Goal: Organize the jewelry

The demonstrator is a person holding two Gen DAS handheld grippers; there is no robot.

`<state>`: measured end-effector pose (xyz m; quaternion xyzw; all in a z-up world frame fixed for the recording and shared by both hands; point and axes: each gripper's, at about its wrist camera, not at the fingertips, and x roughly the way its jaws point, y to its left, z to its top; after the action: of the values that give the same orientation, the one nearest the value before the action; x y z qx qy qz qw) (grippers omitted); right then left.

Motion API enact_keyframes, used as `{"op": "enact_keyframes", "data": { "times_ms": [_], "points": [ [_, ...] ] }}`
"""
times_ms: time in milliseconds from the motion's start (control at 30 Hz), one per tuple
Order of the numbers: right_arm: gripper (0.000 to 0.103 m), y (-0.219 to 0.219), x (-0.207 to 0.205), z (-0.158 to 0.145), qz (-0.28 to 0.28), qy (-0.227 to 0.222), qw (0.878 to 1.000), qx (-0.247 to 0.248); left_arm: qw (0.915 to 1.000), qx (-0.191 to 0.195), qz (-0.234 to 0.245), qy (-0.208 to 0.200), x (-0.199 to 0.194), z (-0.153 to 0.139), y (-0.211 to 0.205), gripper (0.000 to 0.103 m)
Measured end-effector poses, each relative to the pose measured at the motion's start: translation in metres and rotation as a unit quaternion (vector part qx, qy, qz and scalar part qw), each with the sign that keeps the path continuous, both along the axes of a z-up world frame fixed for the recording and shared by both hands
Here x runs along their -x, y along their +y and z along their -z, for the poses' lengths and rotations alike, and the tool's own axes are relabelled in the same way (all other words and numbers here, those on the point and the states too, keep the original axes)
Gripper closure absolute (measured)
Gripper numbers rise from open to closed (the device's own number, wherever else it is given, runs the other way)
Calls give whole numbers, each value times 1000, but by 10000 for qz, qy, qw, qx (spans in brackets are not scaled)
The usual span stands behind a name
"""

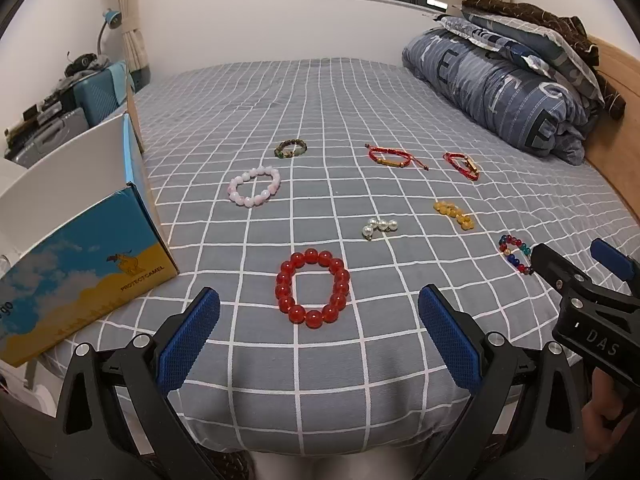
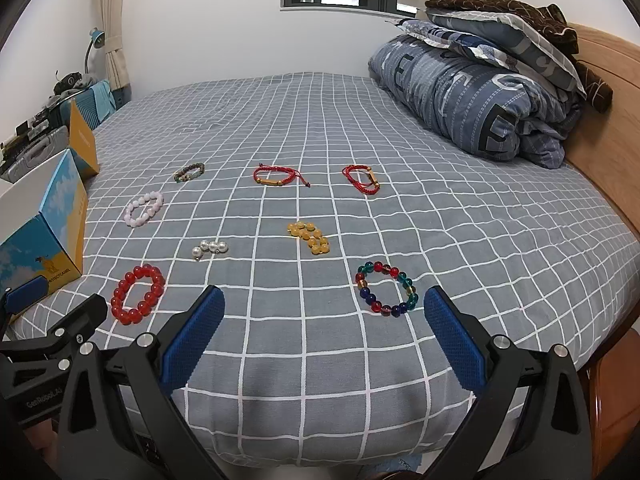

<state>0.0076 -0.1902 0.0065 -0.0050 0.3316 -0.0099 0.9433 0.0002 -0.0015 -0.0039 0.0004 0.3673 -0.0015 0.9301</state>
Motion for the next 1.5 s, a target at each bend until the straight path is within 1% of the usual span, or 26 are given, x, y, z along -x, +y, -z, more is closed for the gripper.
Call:
{"op": "enact_keyframes", "data": {
  "times_ms": [1500],
  "points": [
    [7, 4, 1, -2, -34, -84, 9999, 73, 10000, -4, -58, 52, -2, 4, 2, 6]
  ]
}}
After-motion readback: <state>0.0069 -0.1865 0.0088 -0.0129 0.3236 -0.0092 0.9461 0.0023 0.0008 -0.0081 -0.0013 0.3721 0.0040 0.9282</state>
